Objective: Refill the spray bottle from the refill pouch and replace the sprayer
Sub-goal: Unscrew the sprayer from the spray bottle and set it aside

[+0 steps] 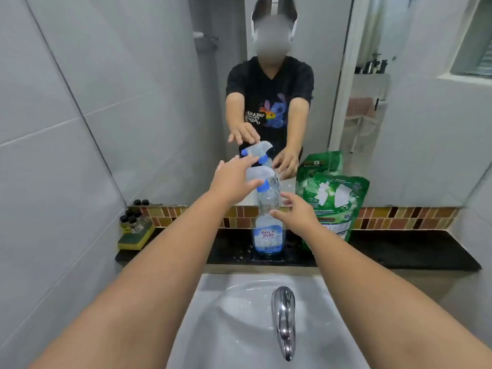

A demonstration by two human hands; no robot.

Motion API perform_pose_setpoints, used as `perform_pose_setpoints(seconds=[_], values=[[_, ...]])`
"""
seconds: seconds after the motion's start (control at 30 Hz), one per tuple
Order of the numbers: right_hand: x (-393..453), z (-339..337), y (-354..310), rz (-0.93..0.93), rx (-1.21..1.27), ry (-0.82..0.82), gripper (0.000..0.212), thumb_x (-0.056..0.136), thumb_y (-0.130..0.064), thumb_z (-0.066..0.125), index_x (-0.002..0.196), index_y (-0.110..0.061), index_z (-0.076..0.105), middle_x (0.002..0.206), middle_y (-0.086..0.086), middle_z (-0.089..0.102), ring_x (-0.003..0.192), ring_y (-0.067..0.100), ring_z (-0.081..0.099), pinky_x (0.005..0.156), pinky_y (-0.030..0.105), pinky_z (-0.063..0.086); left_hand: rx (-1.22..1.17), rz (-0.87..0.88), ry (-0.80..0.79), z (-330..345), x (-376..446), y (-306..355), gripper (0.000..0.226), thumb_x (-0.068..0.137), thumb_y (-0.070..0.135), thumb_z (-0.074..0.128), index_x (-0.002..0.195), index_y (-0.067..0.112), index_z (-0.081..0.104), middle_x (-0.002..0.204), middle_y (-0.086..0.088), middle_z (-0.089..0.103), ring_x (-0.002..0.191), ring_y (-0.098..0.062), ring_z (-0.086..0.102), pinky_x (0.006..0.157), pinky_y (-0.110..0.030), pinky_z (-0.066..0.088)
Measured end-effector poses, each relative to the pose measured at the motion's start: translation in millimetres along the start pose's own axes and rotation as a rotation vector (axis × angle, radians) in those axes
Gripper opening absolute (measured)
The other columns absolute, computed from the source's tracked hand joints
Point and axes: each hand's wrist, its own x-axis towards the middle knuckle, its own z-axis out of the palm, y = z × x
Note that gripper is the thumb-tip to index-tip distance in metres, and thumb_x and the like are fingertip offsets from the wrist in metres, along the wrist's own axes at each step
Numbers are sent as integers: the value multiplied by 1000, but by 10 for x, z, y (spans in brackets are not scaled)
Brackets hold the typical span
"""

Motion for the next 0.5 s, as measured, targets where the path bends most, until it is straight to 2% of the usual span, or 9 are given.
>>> perform_pose_setpoints(seconds=[0.07,0.1,0.13,0.2,0.27,0.33,0.5], values=[[68,-2,-44,-1,49,-6,66,75,-41,76,134,-30,48,115,-5,55,100,15,57,82,35,51,6,33,-68,-18,42,-5,59,87,48,65,140,32,47,139,2,54,125,-22,49,113,-49,18],[86,0,-58,-4,50,-18,65,75,-42,76,133,-31,48,114,-6,55,98,15,58,81,37,52,-8,36,-78,-26,56,-22,56,86,48,66,138,33,50,135,3,57,118,-20,54,109,-44,27],[118,0,-67,-2,53,-31,66,75,-42,76,133,-30,48,112,-6,55,96,16,58,80,39,53,-42,37,-71,-56,75,-40,54,85,46,68,135,33,54,131,4,60,111,-18,57,102,-38,37],[136,22,-73,-19,15,-48,67,74,-43,77,133,-28,49,111,-6,56,96,16,58,80,40,54,-107,45,-98,-94,103,-61,47,83,40,73,127,29,62,120,6,65,101,-12,59,85,-26,44],[166,31,-60,-38,-13,-51,63,75,-42,76,130,-26,50,110,-6,57,97,16,58,81,40,53,-152,52,-185,-167,150,-73,42,81,37,76,120,26,66,107,5,69,92,-8,60,79,-26,48],[188,29,-64,-57,-25,-54,58,77,-41,75,126,-24,50,109,-8,57,97,14,56,81,36,50,-183,44,-257,-241,193,-61,36,78,36,79,111,23,70,96,6,69,89,-11,62,80,-32,51],[228,52,-65,-89,-28,-96,47,80,-35,73,117,-22,47,109,-7,57,97,14,54,83,31,45,-279,44,-264,-381,223,-63,26,77,31,80,101,24,71,91,5,68,84,-11,62,75,-29,49]])
